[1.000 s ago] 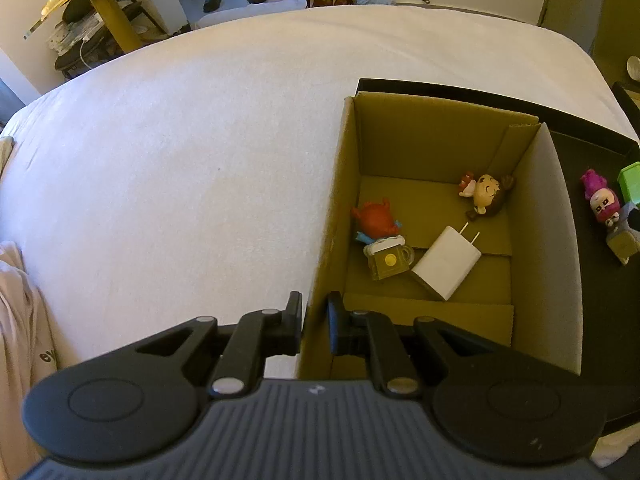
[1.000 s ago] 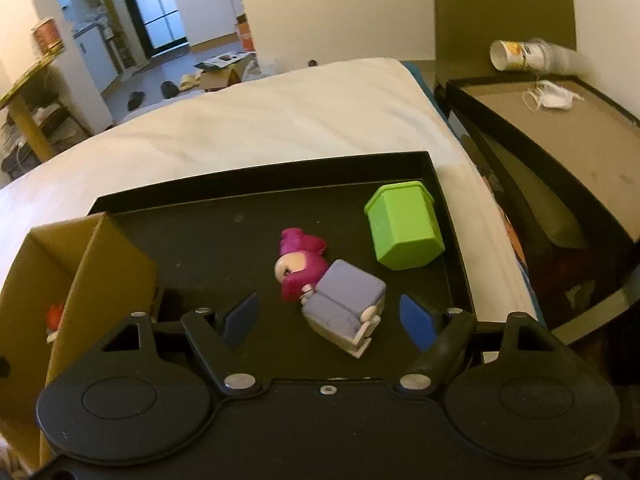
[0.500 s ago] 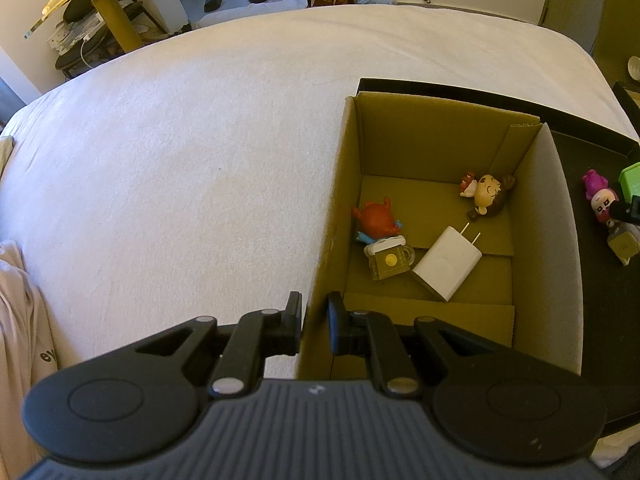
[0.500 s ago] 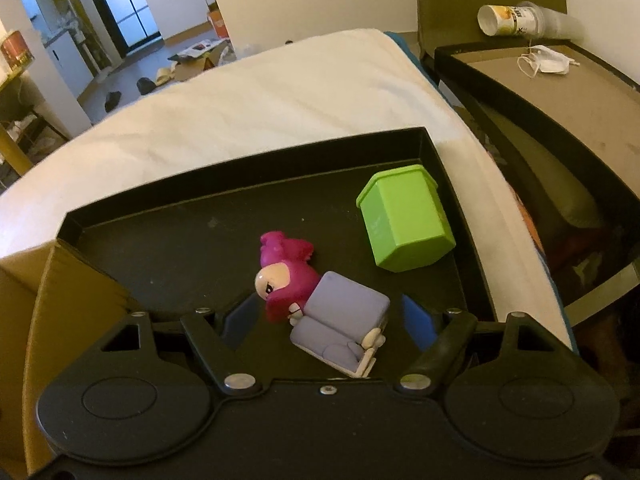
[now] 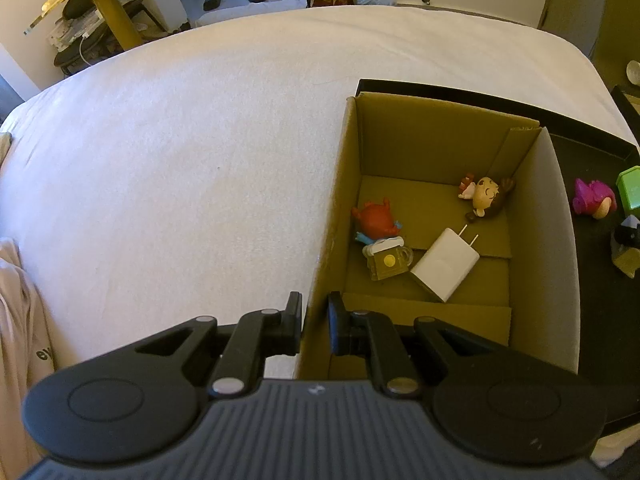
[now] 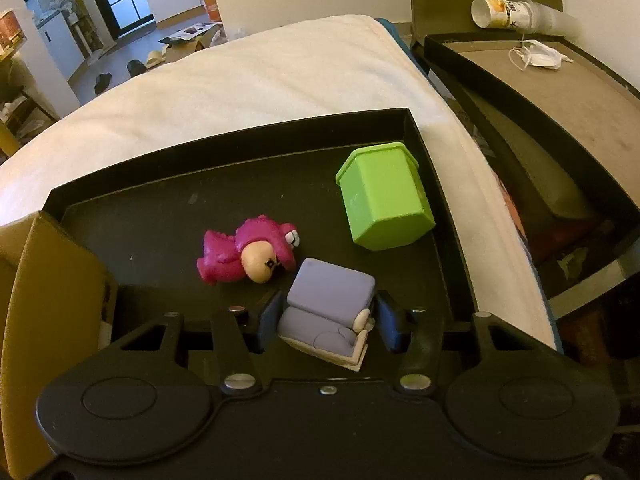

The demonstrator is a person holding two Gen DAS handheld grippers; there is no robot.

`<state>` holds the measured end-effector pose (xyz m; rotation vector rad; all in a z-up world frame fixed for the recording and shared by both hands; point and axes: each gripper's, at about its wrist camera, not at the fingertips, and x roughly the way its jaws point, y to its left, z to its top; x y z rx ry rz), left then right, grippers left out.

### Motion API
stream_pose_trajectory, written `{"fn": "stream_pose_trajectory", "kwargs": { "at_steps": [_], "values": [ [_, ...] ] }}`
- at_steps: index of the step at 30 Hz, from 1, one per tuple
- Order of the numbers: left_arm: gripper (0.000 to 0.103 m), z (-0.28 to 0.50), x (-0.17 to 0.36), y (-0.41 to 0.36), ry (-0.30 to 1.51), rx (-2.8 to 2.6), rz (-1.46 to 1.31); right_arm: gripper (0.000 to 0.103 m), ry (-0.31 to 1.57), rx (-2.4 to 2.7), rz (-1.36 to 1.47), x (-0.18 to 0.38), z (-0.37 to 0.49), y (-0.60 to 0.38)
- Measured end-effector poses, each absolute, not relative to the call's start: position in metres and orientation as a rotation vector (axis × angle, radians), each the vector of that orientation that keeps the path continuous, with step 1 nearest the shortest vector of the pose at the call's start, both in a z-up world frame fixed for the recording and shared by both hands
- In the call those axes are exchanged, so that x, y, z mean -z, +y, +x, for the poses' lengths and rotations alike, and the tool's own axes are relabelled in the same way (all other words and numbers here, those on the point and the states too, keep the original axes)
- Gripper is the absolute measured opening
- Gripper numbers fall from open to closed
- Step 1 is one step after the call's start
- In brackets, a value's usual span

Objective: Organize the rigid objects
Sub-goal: 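Grasp the lavender block toy with the right gripper and lift it, then carry the lavender toy over the box and lower it inside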

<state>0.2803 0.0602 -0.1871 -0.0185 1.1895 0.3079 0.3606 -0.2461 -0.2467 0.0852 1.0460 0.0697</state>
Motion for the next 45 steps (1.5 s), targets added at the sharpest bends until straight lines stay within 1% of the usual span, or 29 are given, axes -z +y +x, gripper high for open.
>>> {"fn": "stream_pose_trajectory", "kwargs": {
  "at_steps": [5,6,19,30,45],
  "values": [
    [0.012,0.280,0.187,0.060,1.189,-0.306,-0.020,0.048,1.032,-0.090,0.069,0.237,0.352,-0.243],
    [0.012,0.280,0.187,0.060,1.188,-0.304,-0.022,0.043,1.027,-0.095,0.064,0.234,0.350,-0.242],
    [0.011,0.278,0.185,0.063,1.185,-0.288,-0.040,0.043,0.993,-0.152,0.048,0.208,0.334,-0.229],
    [0.010,0.276,0.184,0.064,1.177,-0.275,-0.055,0.043,0.923,-0.220,0.026,0.174,0.320,-0.206],
    [0.010,0.273,0.181,0.070,1.167,-0.257,-0.088,0.043,0.858,-0.303,-0.014,0.141,0.313,-0.173]
  ]
}}
